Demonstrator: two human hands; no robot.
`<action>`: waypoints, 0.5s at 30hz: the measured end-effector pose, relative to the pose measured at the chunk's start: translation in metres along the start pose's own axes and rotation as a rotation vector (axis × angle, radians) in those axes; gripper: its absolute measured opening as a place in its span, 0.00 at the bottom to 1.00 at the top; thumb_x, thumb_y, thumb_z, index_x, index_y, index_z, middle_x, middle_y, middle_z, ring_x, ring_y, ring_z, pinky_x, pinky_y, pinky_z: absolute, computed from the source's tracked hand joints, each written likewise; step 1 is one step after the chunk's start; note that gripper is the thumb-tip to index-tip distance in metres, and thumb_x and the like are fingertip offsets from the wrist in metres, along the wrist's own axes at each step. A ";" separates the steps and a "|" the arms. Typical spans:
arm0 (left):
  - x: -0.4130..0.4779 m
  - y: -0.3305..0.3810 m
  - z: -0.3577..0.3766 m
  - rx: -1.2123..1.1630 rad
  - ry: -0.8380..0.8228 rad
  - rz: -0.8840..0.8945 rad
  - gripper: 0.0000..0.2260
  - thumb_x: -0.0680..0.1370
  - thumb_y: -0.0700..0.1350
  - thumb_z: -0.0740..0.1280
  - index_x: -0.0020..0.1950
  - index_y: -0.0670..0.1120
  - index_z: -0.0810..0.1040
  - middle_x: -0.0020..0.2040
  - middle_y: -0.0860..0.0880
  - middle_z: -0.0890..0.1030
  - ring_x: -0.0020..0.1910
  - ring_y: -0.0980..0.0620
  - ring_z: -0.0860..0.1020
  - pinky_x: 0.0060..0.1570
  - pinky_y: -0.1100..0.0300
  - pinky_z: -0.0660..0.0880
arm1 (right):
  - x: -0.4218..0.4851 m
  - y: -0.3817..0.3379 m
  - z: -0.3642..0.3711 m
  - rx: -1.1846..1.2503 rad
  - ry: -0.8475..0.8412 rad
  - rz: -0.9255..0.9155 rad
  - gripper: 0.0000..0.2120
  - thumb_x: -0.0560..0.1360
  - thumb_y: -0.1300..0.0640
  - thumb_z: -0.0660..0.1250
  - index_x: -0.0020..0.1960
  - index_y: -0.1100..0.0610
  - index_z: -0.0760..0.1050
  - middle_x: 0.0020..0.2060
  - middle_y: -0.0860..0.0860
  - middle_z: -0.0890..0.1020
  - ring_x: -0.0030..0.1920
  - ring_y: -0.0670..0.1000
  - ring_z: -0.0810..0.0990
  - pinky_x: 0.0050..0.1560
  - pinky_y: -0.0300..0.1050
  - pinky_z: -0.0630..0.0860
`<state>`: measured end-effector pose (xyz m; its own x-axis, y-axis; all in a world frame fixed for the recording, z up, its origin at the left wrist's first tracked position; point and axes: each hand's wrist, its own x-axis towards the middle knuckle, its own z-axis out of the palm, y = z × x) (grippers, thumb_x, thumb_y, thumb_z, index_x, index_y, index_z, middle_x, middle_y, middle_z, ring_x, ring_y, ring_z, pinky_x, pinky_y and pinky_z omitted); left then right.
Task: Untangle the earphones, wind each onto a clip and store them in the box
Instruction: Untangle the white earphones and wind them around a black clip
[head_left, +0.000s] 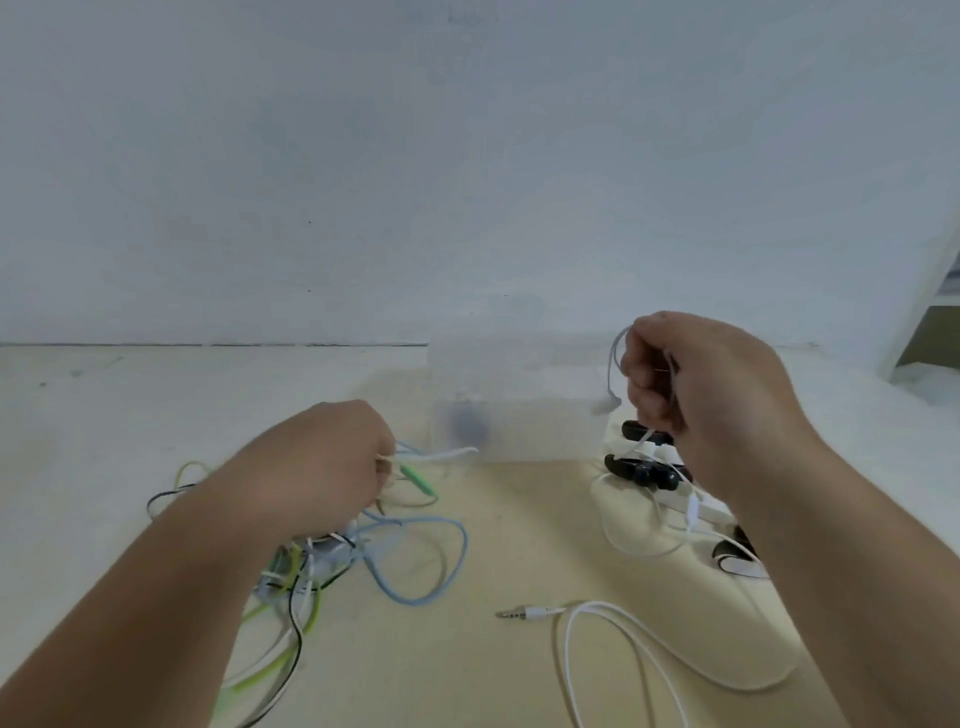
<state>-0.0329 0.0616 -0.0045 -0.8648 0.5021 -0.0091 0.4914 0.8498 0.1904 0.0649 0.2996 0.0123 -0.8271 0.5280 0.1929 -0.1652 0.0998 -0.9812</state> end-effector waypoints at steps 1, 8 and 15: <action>0.002 -0.005 -0.001 0.007 0.029 -0.032 0.10 0.75 0.35 0.59 0.35 0.43 0.74 0.36 0.43 0.81 0.30 0.48 0.73 0.32 0.59 0.67 | 0.000 -0.002 -0.004 -0.099 -0.016 -0.004 0.14 0.75 0.62 0.61 0.31 0.62 0.70 0.33 0.59 0.70 0.26 0.52 0.64 0.29 0.44 0.55; 0.006 -0.019 -0.003 -0.217 0.156 -0.076 0.10 0.70 0.54 0.75 0.44 0.56 0.76 0.48 0.55 0.76 0.43 0.56 0.77 0.39 0.58 0.70 | 0.020 0.004 -0.032 -0.743 -0.021 0.077 0.13 0.78 0.58 0.65 0.36 0.58 0.82 0.29 0.51 0.80 0.24 0.48 0.71 0.32 0.41 0.69; 0.007 -0.001 0.000 -0.314 0.436 -0.018 0.20 0.62 0.68 0.72 0.45 0.59 0.74 0.50 0.56 0.73 0.45 0.60 0.72 0.45 0.56 0.69 | 0.025 0.020 -0.036 -1.055 -0.225 0.093 0.09 0.72 0.61 0.70 0.33 0.61 0.78 0.26 0.54 0.71 0.27 0.52 0.66 0.29 0.39 0.63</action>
<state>-0.0397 0.0640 -0.0048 -0.8685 0.3177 0.3805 0.4790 0.7354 0.4794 0.0601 0.3455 -0.0028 -0.9100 0.4146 0.0082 0.3601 0.7998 -0.4802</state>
